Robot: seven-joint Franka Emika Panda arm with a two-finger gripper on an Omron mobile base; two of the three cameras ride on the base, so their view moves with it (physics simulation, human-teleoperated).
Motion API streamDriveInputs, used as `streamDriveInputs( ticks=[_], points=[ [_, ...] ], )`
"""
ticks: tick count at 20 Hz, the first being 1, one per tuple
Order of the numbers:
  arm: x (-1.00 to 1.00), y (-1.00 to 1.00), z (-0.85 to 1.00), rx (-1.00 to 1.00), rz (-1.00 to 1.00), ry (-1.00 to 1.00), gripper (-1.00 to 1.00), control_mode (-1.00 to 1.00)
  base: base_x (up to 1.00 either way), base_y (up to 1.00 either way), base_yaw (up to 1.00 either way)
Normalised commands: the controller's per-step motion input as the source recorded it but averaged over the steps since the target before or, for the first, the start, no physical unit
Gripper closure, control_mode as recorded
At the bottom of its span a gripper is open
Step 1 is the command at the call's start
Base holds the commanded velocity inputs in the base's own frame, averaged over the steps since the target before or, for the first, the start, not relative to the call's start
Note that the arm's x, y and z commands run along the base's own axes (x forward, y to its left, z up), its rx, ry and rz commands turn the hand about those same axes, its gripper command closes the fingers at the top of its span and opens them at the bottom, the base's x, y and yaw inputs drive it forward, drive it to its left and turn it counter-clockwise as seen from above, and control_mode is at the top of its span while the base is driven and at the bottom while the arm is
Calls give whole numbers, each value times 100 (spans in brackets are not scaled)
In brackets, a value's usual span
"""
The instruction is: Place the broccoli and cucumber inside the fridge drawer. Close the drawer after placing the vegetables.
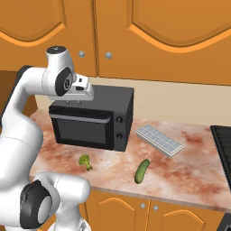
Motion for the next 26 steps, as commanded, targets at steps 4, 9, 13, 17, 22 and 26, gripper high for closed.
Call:
streamDriveInputs(
  ticks=[4, 9, 13, 17, 22, 26],
  points=[
    [-25, -9, -14, -1, 4, -3, -100, -100, 0, 0, 0],
    [-50, -59, -90, -1, 11, 0, -100, -100, 0, 0, 0],
    [-57, -30, -100, -5, 6, 7, -100, -100, 0, 0, 0],
    [-21, 0, -96, -10, 9, 16, -100, -100, 0, 0, 0],
    [0, 0, -60, -5, 15, 10, -100, -100, 0, 0, 0],
    [0, 8, -50, -3, 11, 11, -100, -100, 0, 0, 0]
  ],
)
